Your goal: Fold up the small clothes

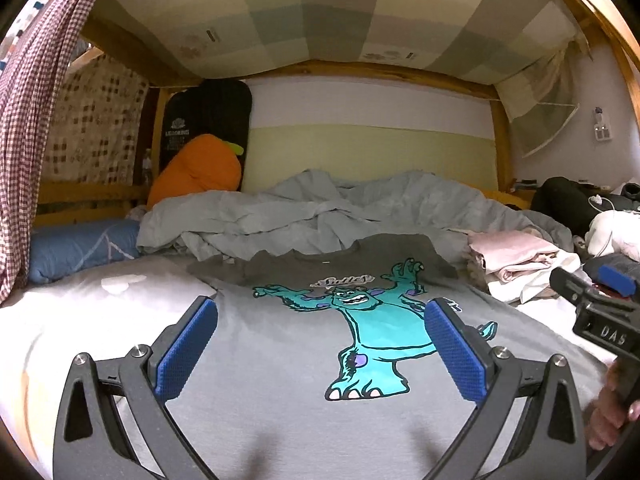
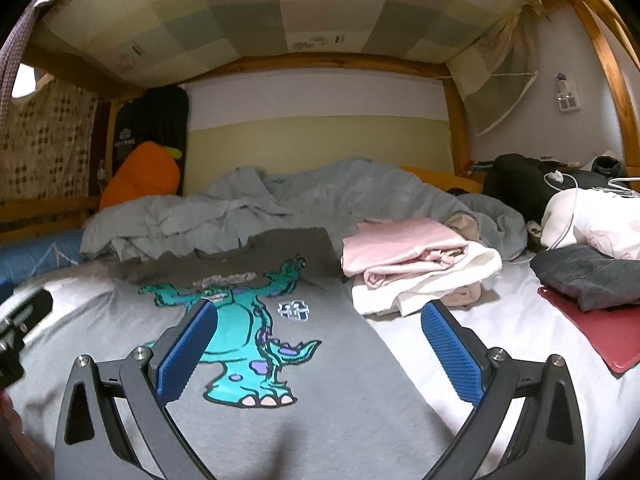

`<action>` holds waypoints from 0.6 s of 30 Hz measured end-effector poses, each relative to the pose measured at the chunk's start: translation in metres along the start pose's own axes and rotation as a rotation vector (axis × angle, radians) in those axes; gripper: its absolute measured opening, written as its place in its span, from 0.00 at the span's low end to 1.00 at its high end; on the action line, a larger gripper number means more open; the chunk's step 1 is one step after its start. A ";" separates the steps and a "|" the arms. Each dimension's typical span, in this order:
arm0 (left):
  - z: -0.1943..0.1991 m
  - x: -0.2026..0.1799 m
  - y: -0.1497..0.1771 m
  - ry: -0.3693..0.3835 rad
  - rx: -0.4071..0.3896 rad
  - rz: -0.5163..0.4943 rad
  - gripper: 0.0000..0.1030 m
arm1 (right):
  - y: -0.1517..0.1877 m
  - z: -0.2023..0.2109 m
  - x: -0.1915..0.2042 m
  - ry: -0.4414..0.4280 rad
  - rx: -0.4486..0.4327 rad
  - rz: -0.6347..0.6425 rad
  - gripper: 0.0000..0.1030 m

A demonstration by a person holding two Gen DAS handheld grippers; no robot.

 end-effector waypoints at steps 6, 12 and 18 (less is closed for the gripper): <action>0.009 -0.005 -0.006 0.048 -0.015 -0.010 1.00 | -0.007 0.007 -0.003 0.023 -0.003 0.019 0.99; 0.015 -0.010 -0.010 0.017 0.001 -0.043 1.00 | -0.013 0.011 -0.003 -0.007 0.007 0.013 0.99; 0.021 -0.013 -0.011 0.017 -0.011 -0.007 1.00 | -0.014 0.014 -0.004 -0.014 0.022 0.009 0.99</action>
Point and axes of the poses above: each gripper's, at about its wrist camera, not at the fingertips, and z roughly against the way its jaws point, x to its left, y to its underside, the point moved 4 cm from there along -z, roughly the way its jaws point, and after that the axes turned 3 degrees about z, right-handed, at the moved point
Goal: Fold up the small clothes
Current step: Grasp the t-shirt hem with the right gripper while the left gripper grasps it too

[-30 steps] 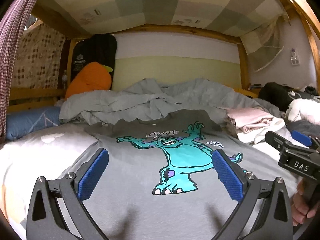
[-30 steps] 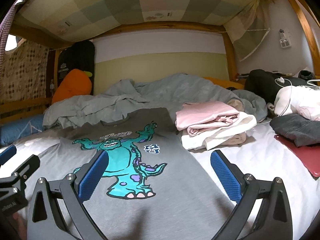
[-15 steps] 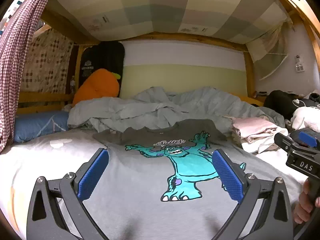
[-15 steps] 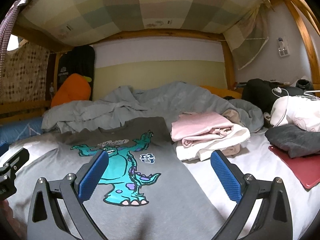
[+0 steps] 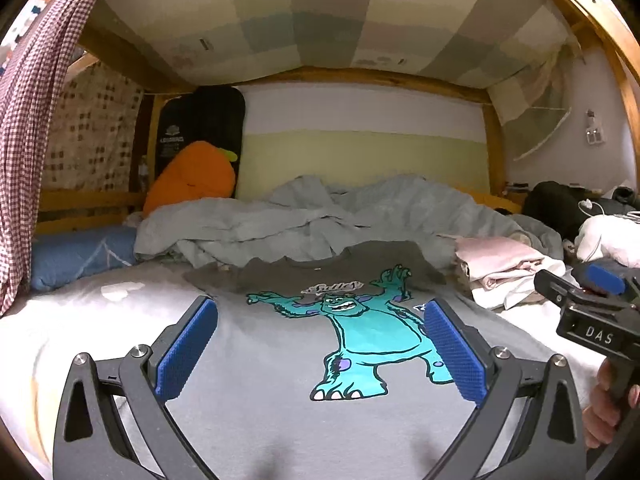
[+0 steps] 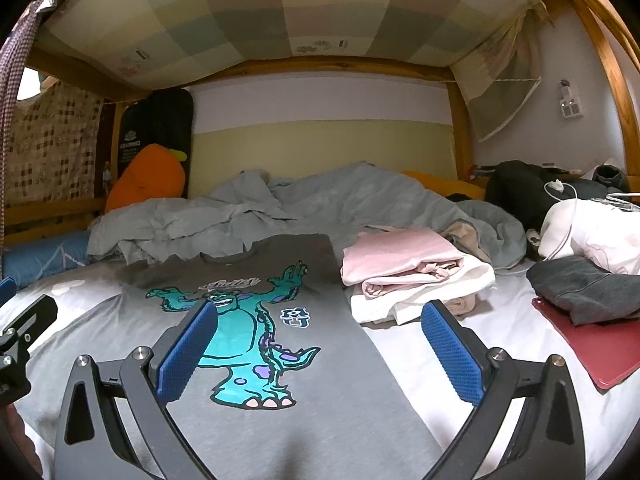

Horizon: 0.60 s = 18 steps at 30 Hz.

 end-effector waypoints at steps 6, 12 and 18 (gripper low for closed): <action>0.007 0.007 -0.008 -0.018 -0.024 0.009 1.00 | -0.010 0.006 -0.015 -0.002 0.019 -0.025 0.97; -0.006 0.028 -0.009 -0.110 0.038 0.050 1.00 | -0.008 -0.012 -0.050 0.021 0.173 -0.108 0.82; -0.038 0.077 -0.010 -0.260 0.188 -0.034 1.00 | 0.015 -0.046 -0.080 -0.052 0.376 -0.180 0.63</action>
Point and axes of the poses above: each gripper's, at about its wrist camera, not at the fingertips, and z roughly against the way its jaws point, x to its left, y to its underside, the point moved 4 cm from there along -z, roughly the way its jaws point, and after that the axes turned 3 degrees about z, right-handed, at the moved point
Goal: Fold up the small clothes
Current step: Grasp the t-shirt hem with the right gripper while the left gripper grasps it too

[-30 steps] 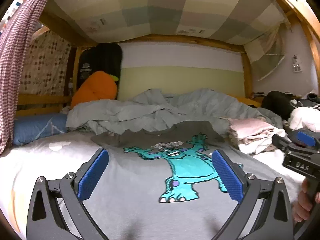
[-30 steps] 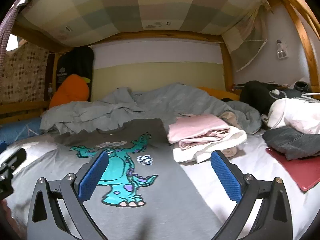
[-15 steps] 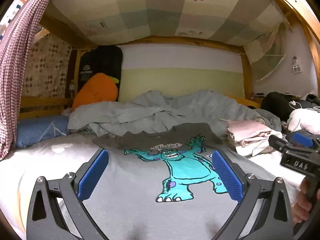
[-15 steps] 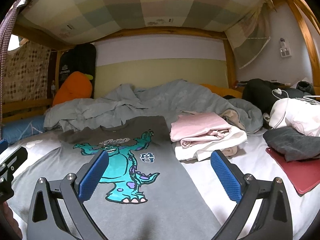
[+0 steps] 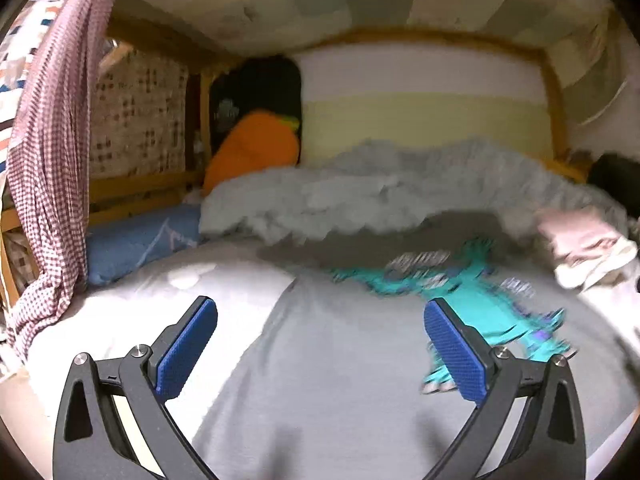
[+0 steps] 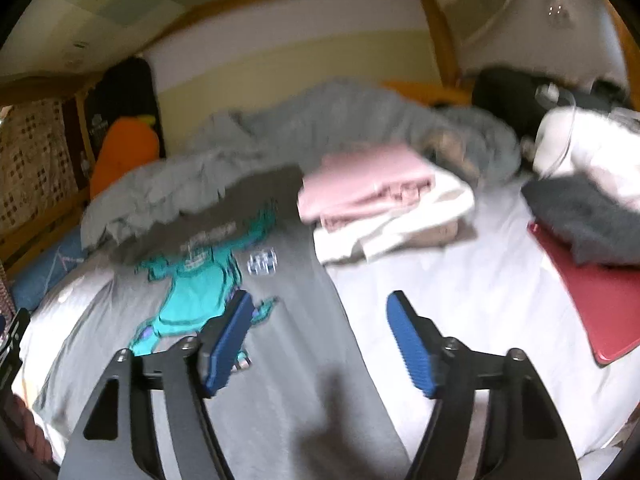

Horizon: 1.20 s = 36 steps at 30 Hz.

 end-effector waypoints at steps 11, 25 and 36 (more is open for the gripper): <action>-0.047 0.108 0.025 -0.085 0.253 0.320 0.98 | 0.044 -0.037 -0.039 -0.084 0.264 -0.119 0.43; -0.007 0.094 0.079 0.019 0.353 0.415 0.97 | 0.100 0.010 -0.052 -0.071 0.244 -0.181 0.40; -0.016 0.126 0.091 0.110 0.416 0.698 0.95 | 0.097 0.015 -0.060 -0.129 0.198 -0.260 0.05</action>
Point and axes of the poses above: each gripper's, at about its wrist camera, not at the fingertips, and z roughly against the way its jaws point, x to its left, y to its underside, the point moved 4 cm from there along -z, roughly the way its jaws point, and after that the axes turned 3 degrees about z, right-handed, at the moved point
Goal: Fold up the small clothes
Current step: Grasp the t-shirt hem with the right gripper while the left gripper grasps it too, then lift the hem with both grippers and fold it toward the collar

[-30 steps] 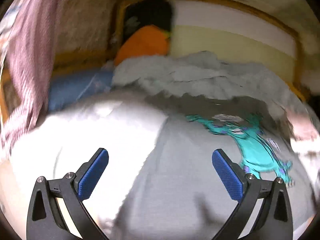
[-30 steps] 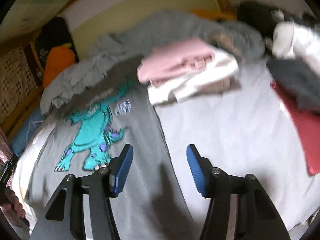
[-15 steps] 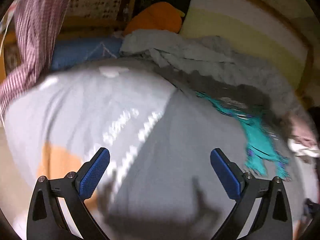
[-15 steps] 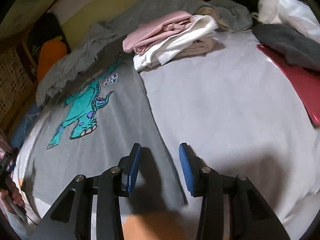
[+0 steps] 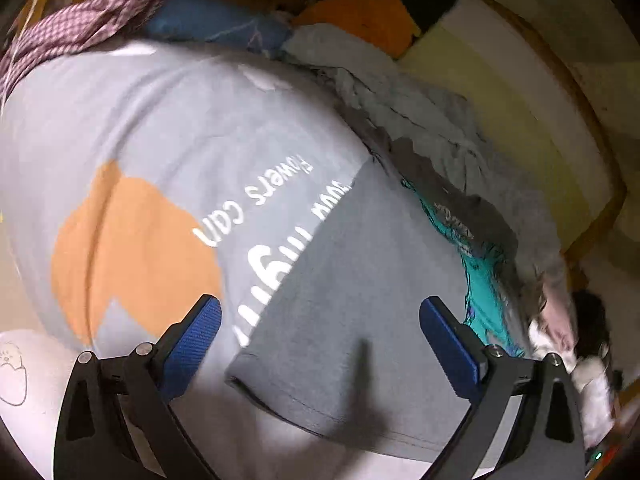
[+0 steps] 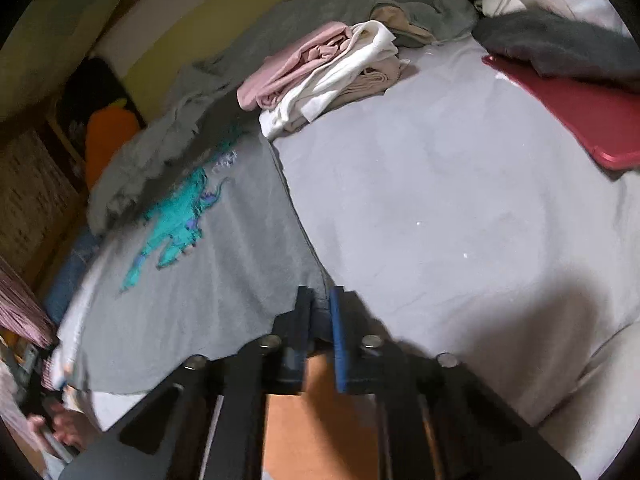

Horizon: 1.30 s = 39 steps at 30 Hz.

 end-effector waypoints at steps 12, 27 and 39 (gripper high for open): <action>0.021 0.056 0.010 0.123 0.171 0.092 0.48 | -0.011 0.020 0.018 0.064 -0.126 0.051 0.04; 0.075 0.001 0.006 0.052 -0.096 -0.138 0.03 | -0.021 0.069 0.031 0.078 -0.306 0.037 0.03; 0.149 -0.009 -0.016 0.155 -0.173 -0.082 0.03 | -0.017 0.157 0.044 0.142 -0.388 0.024 0.03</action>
Point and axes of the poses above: each gripper's, at about its wrist camera, not at the fingertips, and z roughly against the way its jaws point, x to its left, y to its underside, the point moved 4 cm from there along -z, roughly the way its jaws point, and after that the axes turned 3 degrees about z, right-handed, at the moved point
